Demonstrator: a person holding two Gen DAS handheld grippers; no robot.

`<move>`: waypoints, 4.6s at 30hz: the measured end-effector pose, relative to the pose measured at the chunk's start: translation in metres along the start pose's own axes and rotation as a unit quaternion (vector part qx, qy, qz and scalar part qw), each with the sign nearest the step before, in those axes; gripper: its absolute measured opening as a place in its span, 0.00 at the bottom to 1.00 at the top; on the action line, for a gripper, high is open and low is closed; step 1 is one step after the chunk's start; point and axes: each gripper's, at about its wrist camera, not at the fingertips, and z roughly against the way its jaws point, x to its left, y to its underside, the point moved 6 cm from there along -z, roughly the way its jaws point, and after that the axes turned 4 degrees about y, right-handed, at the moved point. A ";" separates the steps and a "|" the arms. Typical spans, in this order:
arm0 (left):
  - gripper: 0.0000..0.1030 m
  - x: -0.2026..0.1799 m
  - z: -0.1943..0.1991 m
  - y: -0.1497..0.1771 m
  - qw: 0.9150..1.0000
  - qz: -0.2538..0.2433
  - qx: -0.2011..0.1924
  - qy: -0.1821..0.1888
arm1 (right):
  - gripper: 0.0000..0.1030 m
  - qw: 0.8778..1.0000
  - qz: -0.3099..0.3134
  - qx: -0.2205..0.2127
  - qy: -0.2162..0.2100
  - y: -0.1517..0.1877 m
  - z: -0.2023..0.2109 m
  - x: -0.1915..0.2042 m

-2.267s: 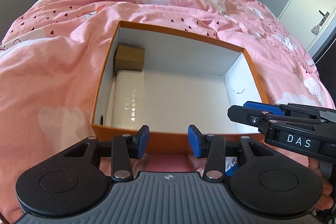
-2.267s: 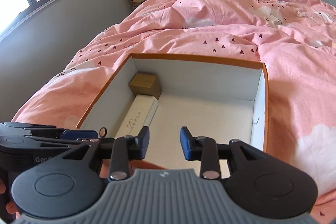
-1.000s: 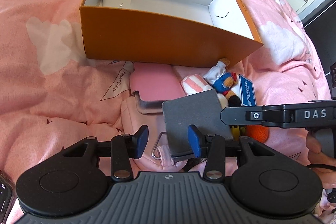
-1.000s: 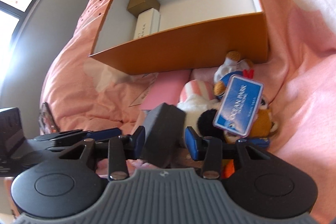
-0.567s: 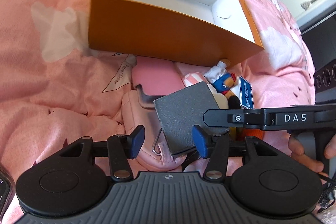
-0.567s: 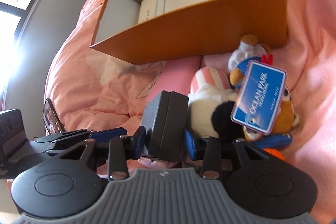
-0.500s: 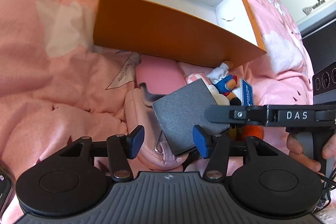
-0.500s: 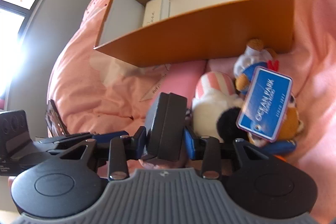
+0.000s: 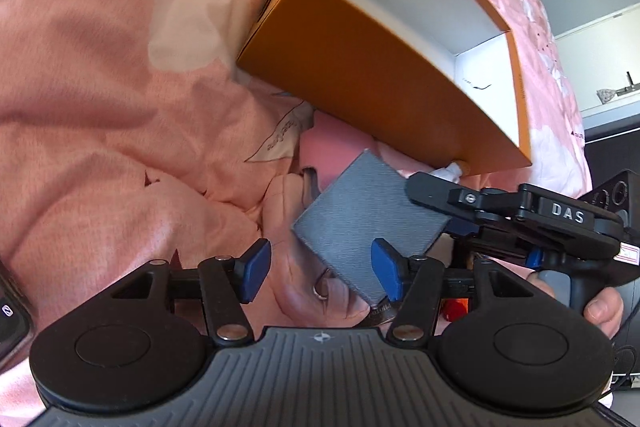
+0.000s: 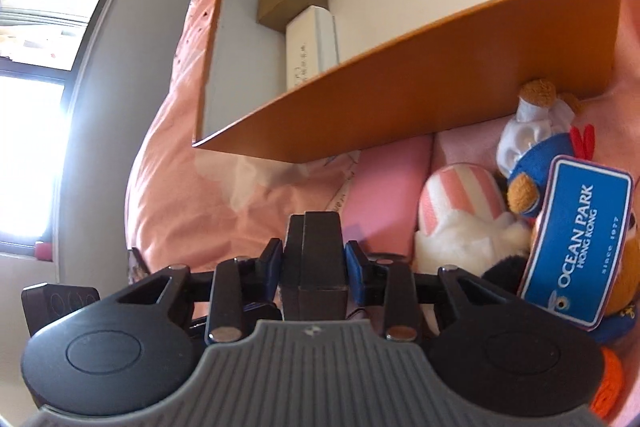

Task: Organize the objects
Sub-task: 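Grasp the dark grey square box with left gripper and lift it, then grasp the brown photo card box with right gripper while left holds grey box, then lift the brown photo card box with right gripper while left holds grey box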

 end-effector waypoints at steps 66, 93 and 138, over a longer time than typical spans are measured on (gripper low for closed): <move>0.38 -0.060 0.017 0.022 0.987 -0.157 -0.036 -0.006 | 0.61 0.824 0.474 0.214 0.225 0.054 -0.002 -0.016; 0.38 -0.054 0.016 0.021 0.989 -0.147 -0.032 -0.002 | 0.40 0.835 0.474 0.216 0.173 0.049 -0.009 -0.011; 0.37 -0.036 0.009 0.006 0.992 -0.109 -0.056 0.002 | 0.37 0.956 0.251 0.048 0.144 -0.005 -0.006 0.009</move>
